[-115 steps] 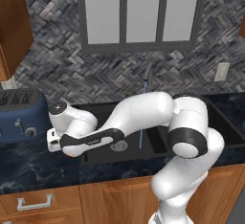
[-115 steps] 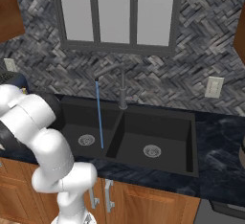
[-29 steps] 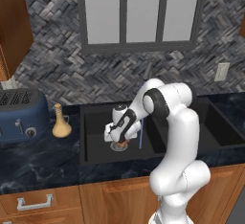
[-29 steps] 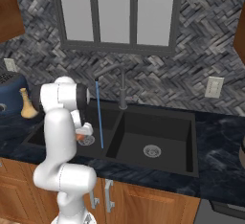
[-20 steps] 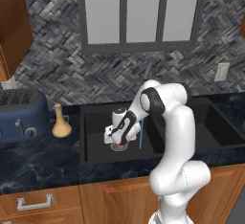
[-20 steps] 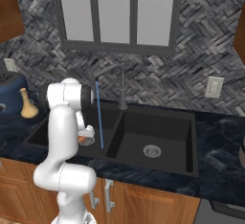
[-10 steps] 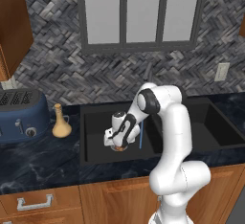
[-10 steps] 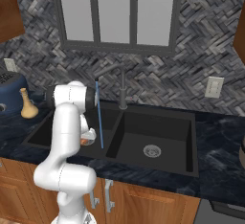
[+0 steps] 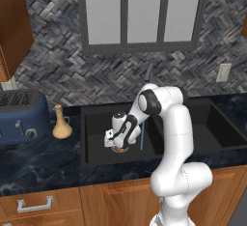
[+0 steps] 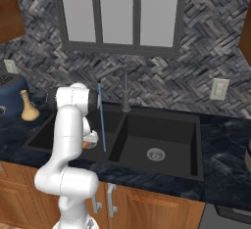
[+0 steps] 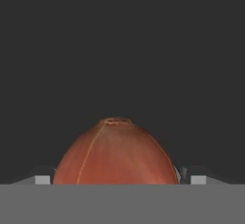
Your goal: Turn on the sink faucet. Then move the onion from the counter to the sink. Turn off the sink. Move the vegetable from the sink to the pot next to the stove. Finally move the pot to the rear left burner.
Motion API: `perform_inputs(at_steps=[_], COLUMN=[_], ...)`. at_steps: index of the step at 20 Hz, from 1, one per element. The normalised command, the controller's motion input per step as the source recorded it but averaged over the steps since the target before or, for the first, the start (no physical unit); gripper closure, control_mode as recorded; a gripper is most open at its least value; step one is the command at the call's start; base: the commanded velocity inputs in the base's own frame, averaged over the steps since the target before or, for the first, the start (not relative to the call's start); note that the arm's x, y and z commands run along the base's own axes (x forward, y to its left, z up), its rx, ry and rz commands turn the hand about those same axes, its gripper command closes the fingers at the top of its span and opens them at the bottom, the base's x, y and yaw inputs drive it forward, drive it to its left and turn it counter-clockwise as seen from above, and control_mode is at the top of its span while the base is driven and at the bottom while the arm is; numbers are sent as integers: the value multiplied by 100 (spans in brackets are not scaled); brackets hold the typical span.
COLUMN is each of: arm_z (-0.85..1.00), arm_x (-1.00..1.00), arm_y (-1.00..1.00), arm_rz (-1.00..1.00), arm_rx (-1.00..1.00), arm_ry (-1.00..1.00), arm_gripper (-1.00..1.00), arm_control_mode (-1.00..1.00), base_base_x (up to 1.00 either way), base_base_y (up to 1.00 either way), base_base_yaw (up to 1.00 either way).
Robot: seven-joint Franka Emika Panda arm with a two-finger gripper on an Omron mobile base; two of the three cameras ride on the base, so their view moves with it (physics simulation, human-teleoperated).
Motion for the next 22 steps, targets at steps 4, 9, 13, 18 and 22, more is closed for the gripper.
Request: perform_inputs(at_steps=[4,9,13,18,22], arm_z=[0,6,8,12,15], arm_x=[-3,-16,-26,-27,-20], arm_y=[-3,-2,-8,-9,-9], arm_rz=[-1,-3,-5,-7,-7], arm_rx=[0,0,0,0,0], arm_ry=[0,0,0,0,0], arm_gripper=[-100,-100,-100,-100,-100], arm_control_mode=[-100,-100,-100,-100,-100], base_base_x=[0,0,0,0,0], base_base_y=[0,0,0,0,0], base_base_yaw=[0,0,0,0,0])
